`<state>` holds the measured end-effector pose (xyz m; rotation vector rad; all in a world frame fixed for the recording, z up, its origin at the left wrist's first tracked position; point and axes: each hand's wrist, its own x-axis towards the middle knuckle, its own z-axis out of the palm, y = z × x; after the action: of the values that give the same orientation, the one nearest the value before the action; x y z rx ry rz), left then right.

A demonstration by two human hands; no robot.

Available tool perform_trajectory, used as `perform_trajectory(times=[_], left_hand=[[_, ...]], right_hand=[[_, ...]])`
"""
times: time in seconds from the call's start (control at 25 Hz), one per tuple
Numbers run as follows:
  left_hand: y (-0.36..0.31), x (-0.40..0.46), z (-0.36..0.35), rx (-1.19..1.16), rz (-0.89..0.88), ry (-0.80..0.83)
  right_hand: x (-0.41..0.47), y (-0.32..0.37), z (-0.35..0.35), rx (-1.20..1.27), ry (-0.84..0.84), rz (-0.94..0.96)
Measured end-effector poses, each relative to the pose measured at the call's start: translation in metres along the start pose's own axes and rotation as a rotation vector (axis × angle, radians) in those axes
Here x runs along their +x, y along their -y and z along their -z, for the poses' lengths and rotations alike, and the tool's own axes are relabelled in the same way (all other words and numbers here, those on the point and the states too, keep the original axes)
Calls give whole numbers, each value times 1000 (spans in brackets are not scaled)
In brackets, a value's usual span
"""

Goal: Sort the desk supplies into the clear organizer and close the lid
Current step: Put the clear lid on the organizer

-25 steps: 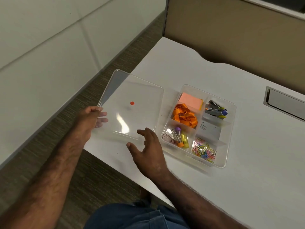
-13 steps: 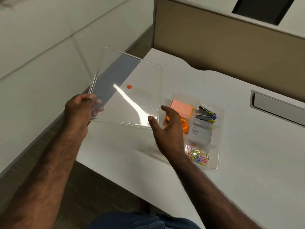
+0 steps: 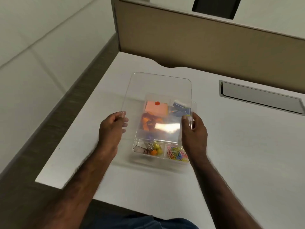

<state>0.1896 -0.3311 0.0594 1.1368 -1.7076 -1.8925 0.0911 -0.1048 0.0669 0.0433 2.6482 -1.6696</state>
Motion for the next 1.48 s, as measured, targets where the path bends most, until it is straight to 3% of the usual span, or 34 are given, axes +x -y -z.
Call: perform_trajectory(times=[0.36,1.48], left_hand=[[68,-26,-32,430,-230,8],[94,-12,-24,535,-322,95]], right_hand=[[-12,-69,24,-196,-57,-74],[-1,-103,15,-181,54,-110]])
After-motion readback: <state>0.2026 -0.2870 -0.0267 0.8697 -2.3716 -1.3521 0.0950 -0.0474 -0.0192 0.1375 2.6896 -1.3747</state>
